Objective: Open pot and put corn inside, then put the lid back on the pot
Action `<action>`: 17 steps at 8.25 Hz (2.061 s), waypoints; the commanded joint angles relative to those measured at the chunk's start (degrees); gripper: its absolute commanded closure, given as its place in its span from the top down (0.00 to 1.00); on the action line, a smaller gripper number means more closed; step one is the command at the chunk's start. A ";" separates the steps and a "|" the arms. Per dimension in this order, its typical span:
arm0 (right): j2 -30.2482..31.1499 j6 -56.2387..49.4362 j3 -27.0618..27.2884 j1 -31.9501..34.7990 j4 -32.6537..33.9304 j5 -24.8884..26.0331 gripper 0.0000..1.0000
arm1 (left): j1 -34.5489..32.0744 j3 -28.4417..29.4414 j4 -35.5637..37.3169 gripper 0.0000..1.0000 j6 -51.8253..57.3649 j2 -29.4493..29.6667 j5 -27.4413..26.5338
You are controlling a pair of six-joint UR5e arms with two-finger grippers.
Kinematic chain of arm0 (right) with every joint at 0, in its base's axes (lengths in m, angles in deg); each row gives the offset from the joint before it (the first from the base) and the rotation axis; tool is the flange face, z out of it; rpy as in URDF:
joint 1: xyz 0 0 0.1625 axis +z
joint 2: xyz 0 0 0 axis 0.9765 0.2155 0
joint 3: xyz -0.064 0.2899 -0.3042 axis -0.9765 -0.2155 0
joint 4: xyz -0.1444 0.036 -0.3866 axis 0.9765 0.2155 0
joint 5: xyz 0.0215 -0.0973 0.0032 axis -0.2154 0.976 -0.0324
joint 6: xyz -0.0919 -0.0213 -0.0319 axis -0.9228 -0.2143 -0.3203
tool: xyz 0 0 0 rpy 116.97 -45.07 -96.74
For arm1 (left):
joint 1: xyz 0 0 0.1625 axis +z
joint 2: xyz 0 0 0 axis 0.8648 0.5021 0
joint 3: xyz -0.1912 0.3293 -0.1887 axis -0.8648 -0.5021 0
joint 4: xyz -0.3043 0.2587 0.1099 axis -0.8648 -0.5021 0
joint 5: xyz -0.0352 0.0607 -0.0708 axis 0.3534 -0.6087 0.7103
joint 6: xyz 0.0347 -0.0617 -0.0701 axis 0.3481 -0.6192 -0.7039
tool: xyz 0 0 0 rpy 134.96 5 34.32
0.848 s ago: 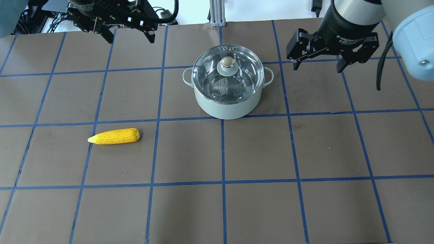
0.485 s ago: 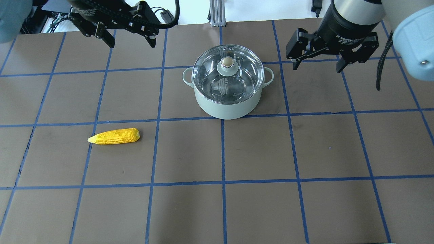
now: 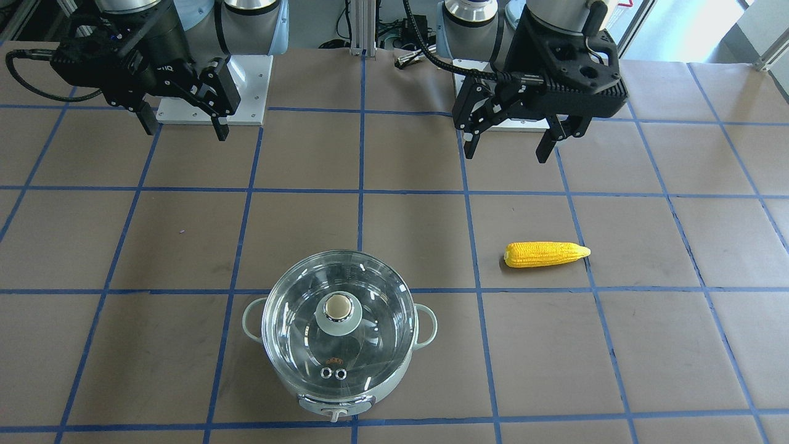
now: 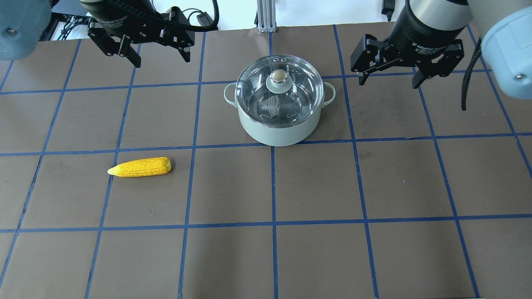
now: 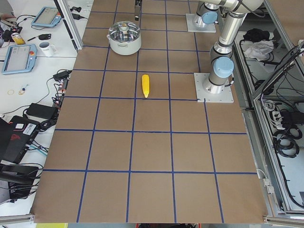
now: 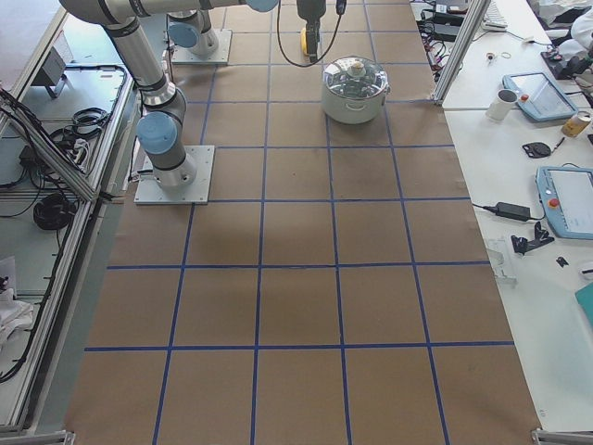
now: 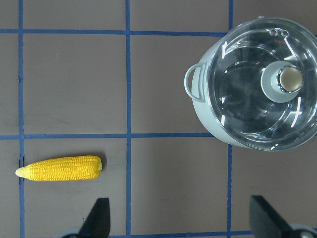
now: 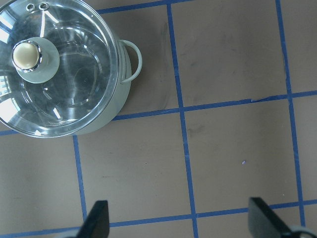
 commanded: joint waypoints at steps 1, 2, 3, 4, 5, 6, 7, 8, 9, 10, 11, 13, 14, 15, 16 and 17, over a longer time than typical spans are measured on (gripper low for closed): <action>0.00 -0.44 -0.09 -0.17 -0.16 0.14 1.00 | 2.61 -3.77 1.25 1.00 -12.13 0.49 -0.05; 0.00 -0.62 -0.09 -0.17 -0.25 0.22 1.00 | 5.24 -5.35 2.21 1.00 -17.60 0.75 0.04; -0.09 -0.36 -0.18 -0.17 0.01 -0.73 1.00 | 7.61 -7.11 4.83 1.00 -18.52 0.76 -0.13; -2.09 -0.01 -1.13 -0.17 0.10 -0.83 1.00 | 9.46 -9.82 6.86 1.00 -21.58 0.41 -0.13; -5.24 0.43 -4.45 0.00 0.10 -0.66 1.00 | 11.83 -11.85 9.05 1.00 -28.13 0.41 -0.39; -10.93 0.96 -10.83 0.44 -0.07 0.04 1.00 | 13.86 -13.18 9.60 1.00 -34.98 0.67 -0.48; -16.73 1.83 -17.25 1.05 -0.16 0.14 1.00 | 14.83 -14.15 9.51 1.00 -42.10 1.80 -1.96; -21.05 2.36 -21.58 2.10 0.10 1.70 1.00 | 15.02 -15.37 9.51 1.00 -46.96 3.81 -5.46; -25.18 6.20 -23.19 3.50 0.97 3.46 1.00 | 15.02 -17.13 8.99 1.00 -54.14 6.44 -6.45; -28.53 9.46 -23.47 6.04 5.07 3.74 1.00 | 15.11 -19.84 9.07 1.00 -61.09 7.69 -6.20; -30.48 15.32 -23.47 7.89 6.59 3.74 1.00 | 15.63 -22.48 9.51 1.00 -63.77 7.79 -5.94; -34.95 20.63 -23.38 13.33 13.60 3.04 1.00 | 18.69 -25.13 10.74 1.00 -66.24 8.31 -5.67; -36.02 23.00 -23.21 14.84 15.90 3.04 1.00 | 20.45 -25.58 11.96 1.00 -66.25 9.10 -5.67; -36.30 22.07 -22.77 14.94 16.36 3.04 1.00 | 21.77 -27.41 18.94 1.00 -66.60 10.59 -4.80; -36.30 19.10 -22.16 14.94 16.80 3.04 1.00 | 22.57 -31.34 27.71 1.00 -69.22 12.08 -3.57; -36.39 17.24 -21.11 14.94 17.59 3.04 1.00 | 23.53 -35.30 35.62 1.00 -70.90 12.44 -3.39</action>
